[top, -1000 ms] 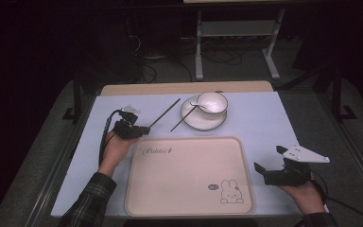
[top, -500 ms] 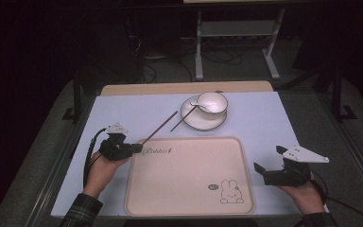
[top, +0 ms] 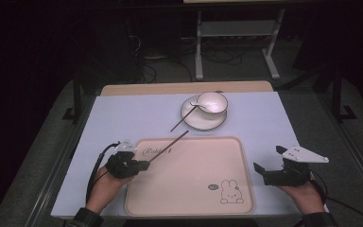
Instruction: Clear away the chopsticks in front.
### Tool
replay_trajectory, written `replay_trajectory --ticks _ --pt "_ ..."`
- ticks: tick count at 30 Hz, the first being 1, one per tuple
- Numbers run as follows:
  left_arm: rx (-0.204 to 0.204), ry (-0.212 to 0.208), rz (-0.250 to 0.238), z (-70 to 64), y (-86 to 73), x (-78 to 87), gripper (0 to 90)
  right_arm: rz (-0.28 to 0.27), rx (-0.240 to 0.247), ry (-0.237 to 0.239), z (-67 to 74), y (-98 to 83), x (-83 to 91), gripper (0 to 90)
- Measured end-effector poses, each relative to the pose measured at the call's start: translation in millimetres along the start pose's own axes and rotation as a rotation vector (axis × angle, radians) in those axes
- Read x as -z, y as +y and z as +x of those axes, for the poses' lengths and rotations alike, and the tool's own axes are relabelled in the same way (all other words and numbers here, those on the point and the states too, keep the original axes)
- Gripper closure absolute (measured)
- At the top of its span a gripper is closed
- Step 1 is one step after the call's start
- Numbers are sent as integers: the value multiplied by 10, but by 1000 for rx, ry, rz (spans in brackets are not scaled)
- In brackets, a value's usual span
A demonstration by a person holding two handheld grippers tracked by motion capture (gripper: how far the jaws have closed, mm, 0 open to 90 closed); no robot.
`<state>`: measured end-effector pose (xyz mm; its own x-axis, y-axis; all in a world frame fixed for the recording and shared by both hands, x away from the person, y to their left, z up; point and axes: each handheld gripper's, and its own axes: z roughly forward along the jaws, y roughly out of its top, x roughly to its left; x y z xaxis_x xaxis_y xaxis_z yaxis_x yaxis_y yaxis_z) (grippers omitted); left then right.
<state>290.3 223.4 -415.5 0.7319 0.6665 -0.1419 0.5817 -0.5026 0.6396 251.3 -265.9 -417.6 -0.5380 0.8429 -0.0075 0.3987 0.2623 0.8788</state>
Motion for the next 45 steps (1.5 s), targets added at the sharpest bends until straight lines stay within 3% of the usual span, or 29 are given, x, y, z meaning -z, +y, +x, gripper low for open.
replay_trajectory --ticks 12,29,34,39,45 --pt "-19 17 83 -8 -65 -145 847 1 0 2 6 5 -2 0" --pt "-9 9 78 -1 -73 -161 827 0 1 1 14 9 -3 0" --pt "10 -13 65 33 4 -128 674 0 1 1 14 7 -4 0" --pt "1 -36 55 97 163 -177 468 3 1 3 21 4 -6 0" --pt "-9 -30 36 144 406 -241 274 3 3 2 26 1 -8 44"
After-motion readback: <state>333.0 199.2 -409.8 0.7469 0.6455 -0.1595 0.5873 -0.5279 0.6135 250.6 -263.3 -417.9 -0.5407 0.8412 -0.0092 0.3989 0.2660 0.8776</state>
